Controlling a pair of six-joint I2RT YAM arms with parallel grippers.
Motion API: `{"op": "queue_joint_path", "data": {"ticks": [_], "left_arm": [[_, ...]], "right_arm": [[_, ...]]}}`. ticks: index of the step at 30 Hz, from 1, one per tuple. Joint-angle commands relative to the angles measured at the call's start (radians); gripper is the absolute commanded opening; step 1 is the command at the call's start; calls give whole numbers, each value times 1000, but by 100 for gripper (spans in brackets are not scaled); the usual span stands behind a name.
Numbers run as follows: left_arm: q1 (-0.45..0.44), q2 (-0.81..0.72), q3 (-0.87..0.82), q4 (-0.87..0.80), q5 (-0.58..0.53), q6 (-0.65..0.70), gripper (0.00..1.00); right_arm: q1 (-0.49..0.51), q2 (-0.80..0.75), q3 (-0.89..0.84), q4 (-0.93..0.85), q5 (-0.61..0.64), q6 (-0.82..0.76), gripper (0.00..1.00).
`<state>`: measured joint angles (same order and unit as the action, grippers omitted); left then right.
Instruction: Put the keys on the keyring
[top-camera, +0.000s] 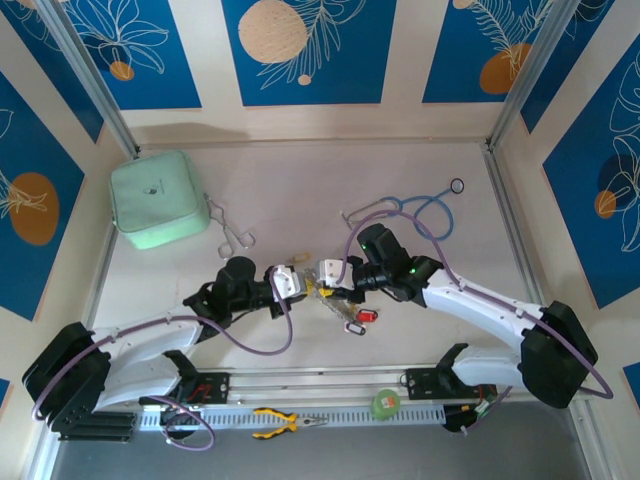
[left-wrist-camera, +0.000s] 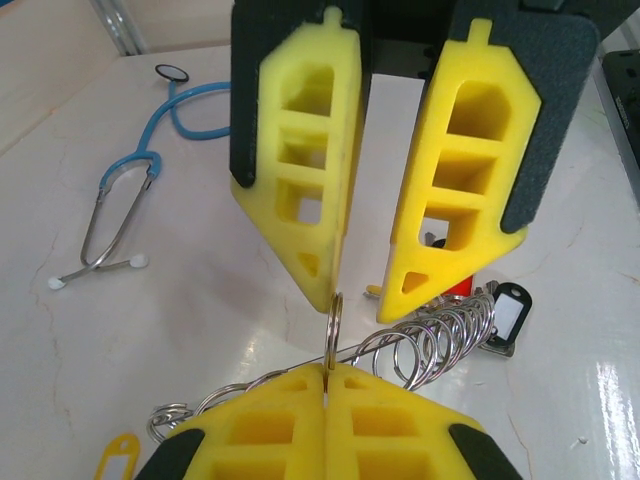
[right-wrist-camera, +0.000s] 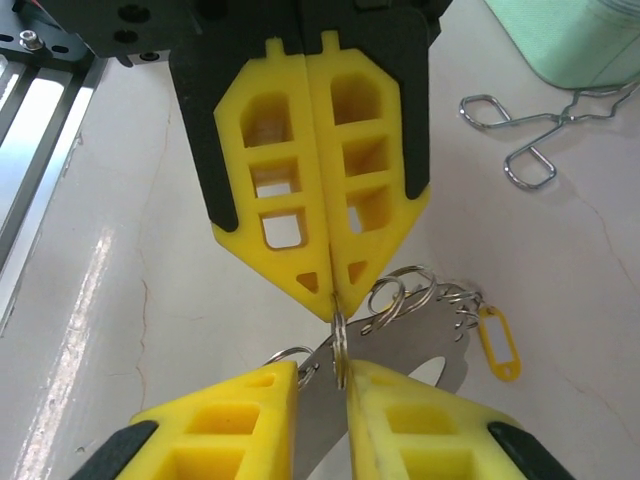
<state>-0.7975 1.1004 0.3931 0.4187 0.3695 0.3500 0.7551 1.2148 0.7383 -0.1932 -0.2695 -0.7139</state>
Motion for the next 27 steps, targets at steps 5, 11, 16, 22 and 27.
{"op": "queue_joint_path", "data": {"ticks": [5,11,16,22,27], "left_arm": [[-17,-16,26,-7,26,18,0],[-16,-15,23,-7,26,8,0],[-17,2,23,13,22,-17,15],[-17,8,23,24,17,-20,17],[-17,-10,16,35,13,-35,0]], "right_arm": [[7,21,35,18,-56,4,8],[4,23,34,16,-83,8,0],[1,22,32,36,-113,26,0],[3,21,38,38,-123,28,0],[4,28,36,40,-97,37,0]]}}
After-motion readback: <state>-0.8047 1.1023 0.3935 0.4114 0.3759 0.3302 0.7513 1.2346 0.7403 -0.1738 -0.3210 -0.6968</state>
